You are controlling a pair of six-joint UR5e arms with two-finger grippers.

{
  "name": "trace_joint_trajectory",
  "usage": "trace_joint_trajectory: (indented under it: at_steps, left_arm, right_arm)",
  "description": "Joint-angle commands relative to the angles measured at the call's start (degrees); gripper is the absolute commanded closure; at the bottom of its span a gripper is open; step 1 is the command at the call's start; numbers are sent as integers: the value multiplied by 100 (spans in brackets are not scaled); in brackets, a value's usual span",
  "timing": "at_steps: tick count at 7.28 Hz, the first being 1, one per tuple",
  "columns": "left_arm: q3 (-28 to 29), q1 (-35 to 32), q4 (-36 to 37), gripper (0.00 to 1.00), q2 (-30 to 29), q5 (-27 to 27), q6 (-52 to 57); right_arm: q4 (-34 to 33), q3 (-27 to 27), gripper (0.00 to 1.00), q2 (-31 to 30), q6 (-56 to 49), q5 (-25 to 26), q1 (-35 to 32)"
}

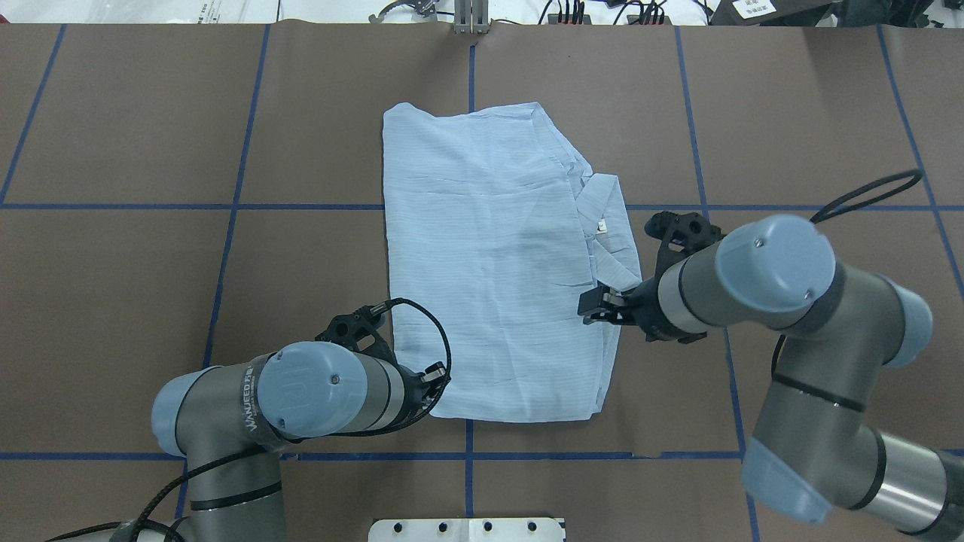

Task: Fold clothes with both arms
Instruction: 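Move the right gripper from the collar down to the shirt's near corner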

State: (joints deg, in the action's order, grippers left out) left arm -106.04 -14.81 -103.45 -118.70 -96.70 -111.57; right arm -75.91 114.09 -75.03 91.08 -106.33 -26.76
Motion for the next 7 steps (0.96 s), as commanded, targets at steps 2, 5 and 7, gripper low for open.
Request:
trace_joint_trajectory:
  at_steps: [2,5,7]
  left_arm:
    - [-4,-4,0,100,13,2,13]
    - [-4,-4,-9,100,14,2,13]
    - [-39,-13,-9,100,13,2,4]
  right_arm:
    - [-308,-123,0,373,2561,701,926]
    - [-864,-246,0,559,2670,868,1041]
    - [-864,-423,0,551,2670,1000,1085]
